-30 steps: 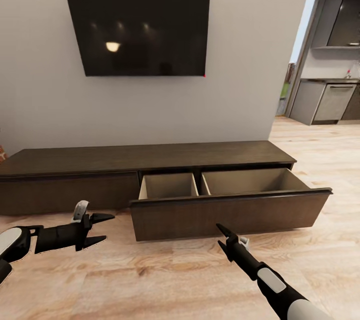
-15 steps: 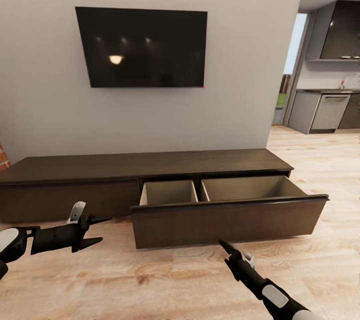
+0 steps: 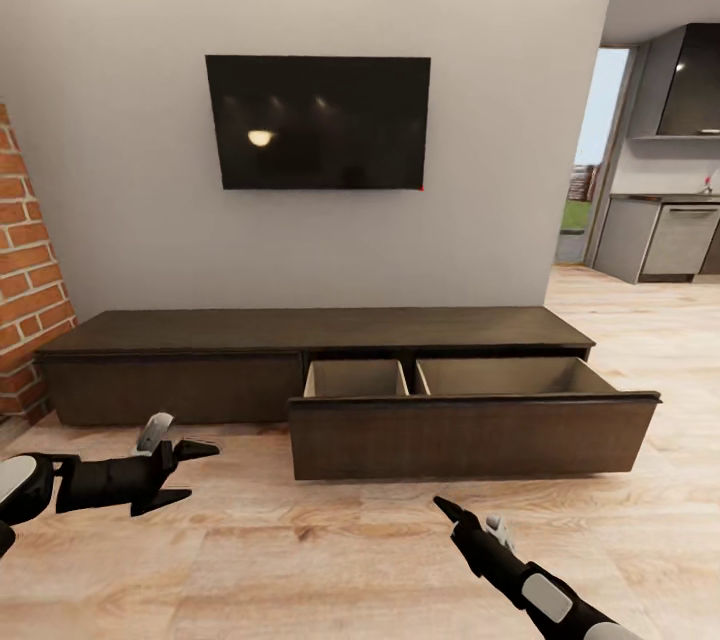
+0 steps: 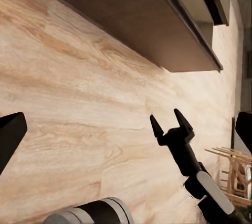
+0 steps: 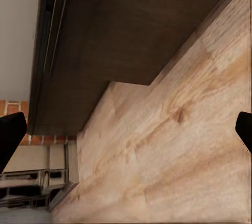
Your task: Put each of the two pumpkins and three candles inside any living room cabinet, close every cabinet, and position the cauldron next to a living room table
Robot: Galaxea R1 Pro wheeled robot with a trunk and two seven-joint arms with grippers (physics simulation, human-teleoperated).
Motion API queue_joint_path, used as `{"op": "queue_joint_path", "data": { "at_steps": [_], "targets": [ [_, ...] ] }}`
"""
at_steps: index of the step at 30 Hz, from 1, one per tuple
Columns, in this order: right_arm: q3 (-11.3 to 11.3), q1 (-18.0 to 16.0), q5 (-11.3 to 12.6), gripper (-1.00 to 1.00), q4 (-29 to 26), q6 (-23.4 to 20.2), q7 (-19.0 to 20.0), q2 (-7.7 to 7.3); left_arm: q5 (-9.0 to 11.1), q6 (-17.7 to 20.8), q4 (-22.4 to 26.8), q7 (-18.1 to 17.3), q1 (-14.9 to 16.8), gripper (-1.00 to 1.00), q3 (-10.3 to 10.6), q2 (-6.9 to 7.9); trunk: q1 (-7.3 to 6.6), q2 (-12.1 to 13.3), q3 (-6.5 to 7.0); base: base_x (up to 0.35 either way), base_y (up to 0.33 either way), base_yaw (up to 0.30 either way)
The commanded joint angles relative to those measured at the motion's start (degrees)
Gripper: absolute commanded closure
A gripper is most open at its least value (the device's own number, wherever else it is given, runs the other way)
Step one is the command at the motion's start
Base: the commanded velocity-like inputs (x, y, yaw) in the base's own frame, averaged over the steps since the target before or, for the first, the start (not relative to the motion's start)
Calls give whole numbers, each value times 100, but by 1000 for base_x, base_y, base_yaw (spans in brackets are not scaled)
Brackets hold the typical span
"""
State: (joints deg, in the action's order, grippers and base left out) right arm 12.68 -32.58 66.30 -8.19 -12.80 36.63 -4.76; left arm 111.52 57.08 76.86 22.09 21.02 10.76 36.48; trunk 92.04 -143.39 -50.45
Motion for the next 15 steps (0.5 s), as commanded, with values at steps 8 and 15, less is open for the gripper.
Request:
{"op": "queue_joint_path", "data": {
  "at_steps": [8,15],
  "targets": [
    [41,-3,-96,-100,-29,337,-1042,16,63,-19,24,608,7,-100,-20,2,-23,8,105,-16,0,136],
    [41,-3,-575,-100,-72,374,-1605,27,59,-21,26,668,7,-100,-21,1,-72,80,193,-1,0,125]
  ]
}}
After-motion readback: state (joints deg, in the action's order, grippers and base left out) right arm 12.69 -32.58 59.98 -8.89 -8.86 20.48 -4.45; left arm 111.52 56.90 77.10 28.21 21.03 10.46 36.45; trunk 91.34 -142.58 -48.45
